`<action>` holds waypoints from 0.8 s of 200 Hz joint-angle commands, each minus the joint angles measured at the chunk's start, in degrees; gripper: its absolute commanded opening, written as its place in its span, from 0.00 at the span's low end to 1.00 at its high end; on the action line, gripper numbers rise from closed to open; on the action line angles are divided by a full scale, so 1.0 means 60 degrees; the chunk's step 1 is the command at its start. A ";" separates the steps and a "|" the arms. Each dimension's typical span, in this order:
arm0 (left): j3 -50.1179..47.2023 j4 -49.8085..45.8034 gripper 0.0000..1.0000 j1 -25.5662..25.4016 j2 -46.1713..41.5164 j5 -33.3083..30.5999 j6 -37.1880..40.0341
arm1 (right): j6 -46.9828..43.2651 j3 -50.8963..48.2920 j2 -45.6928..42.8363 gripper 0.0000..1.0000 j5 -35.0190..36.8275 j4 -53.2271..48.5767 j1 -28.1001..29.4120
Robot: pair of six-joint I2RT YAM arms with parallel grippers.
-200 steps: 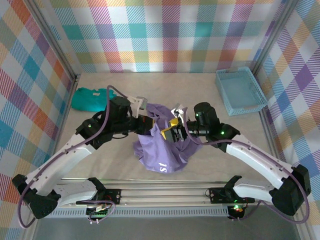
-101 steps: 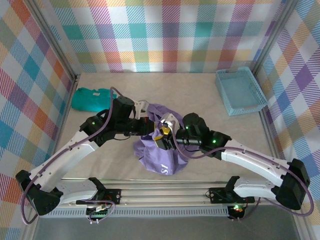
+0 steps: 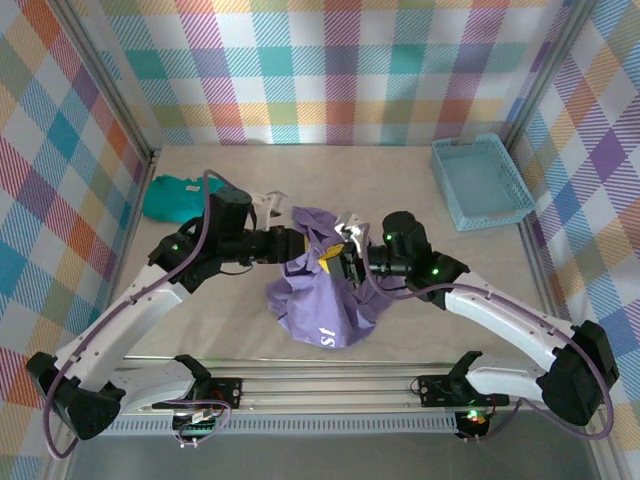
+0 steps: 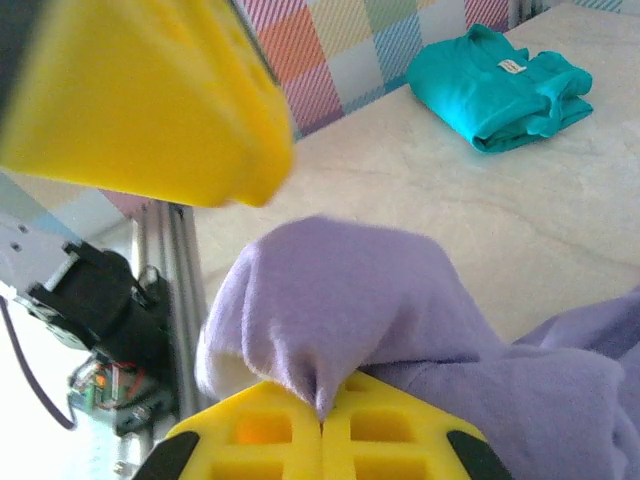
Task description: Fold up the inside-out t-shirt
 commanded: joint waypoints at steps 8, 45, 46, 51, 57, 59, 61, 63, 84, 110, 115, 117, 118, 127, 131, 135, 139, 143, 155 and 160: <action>-0.0558 0.0632 0.34 0.0039 -0.0651 -0.0145 0.0873 | 0.1125 -0.0166 -0.0095 0.00 -0.1647 0.1034 -0.0427; -0.0831 0.0586 0.43 -0.0489 -0.0704 -0.0419 0.1614 | 0.1586 0.0046 0.0175 0.00 -0.1775 0.0976 -0.0587; -0.0832 0.0581 0.44 -0.0512 -0.0691 -0.0436 0.1643 | 0.1597 0.0050 0.0180 0.00 -0.1769 0.0977 -0.0585; -0.0821 0.0510 0.45 -0.0641 -0.0631 -0.0533 0.1790 | 0.1642 0.0055 0.0206 0.00 -0.1765 0.0978 -0.0598; -0.0810 0.0414 0.46 -0.0768 -0.0552 -0.0655 0.1972 | 0.1690 0.0055 0.0225 0.00 -0.1762 0.1007 -0.0613; -0.0797 0.0382 0.46 -0.0824 -0.0515 -0.0716 0.2000 | 0.1706 0.0055 0.0228 0.00 -0.1762 0.1018 -0.0624; -0.0790 0.0348 0.46 -0.0875 -0.0480 -0.0775 0.2058 | 0.1721 0.0066 0.0229 0.00 -0.1762 0.1021 -0.0627; -0.0781 0.0318 0.46 -0.0906 -0.0446 -0.0827 0.2102 | 0.1732 0.0069 0.0240 0.00 -0.1755 0.1022 -0.0627; -0.0736 0.0117 0.47 -0.1127 -0.0157 -0.1170 0.2419 | 0.1798 0.0070 0.0244 0.00 -0.1706 0.0983 -0.0656; -0.0850 0.0137 0.48 -0.1186 -0.0066 -0.1171 0.2715 | 0.1828 0.0056 0.0215 0.00 -0.1624 0.0893 -0.0699; -0.0873 0.0101 0.48 -0.1184 -0.0060 -0.1202 0.2787 | 0.1834 0.0055 0.0201 0.00 -0.1621 0.0868 -0.0701; -0.0875 0.0087 0.48 -0.1192 -0.0048 -0.1241 0.2815 | 0.1841 0.0063 0.0200 0.00 -0.1617 0.0863 -0.0701; -0.0883 0.0083 0.48 -0.1186 -0.0048 -0.1250 0.2822 | 0.1842 0.0066 0.0200 0.00 -0.1624 0.0862 -0.0708; -0.0900 0.0032 0.48 -0.1206 0.0020 -0.1374 0.2915 | 0.1843 0.0084 0.0188 0.00 -0.1618 0.0846 -0.0719; -0.0926 0.0034 0.48 -0.1202 0.0030 -0.1376 0.2976 | 0.1844 0.0084 0.0187 0.00 -0.1631 0.0830 -0.0716; -0.0943 0.0031 0.48 -0.1195 0.0065 -0.1383 0.3014 | 0.1843 0.0084 0.0185 0.00 -0.1632 0.0828 -0.0715; -0.0952 0.0034 0.48 -0.1204 0.0093 -0.1365 0.3043 | 0.1843 0.0084 0.0185 0.00 -0.1617 0.0817 -0.0715; -0.0953 0.0033 0.48 -0.1202 0.0122 -0.1345 0.3074 | 0.1850 0.0095 0.0196 0.00 -0.1629 0.0810 -0.0715; -0.0982 0.0090 0.47 -0.1205 0.0181 -0.1321 0.3115 | 0.1843 0.0099 0.0214 0.00 -0.1624 0.0788 -0.0720; -0.0994 0.0131 0.46 -0.1197 0.0185 -0.1291 0.3136 | 0.1841 0.0099 0.0199 0.00 -0.1616 0.0770 -0.0730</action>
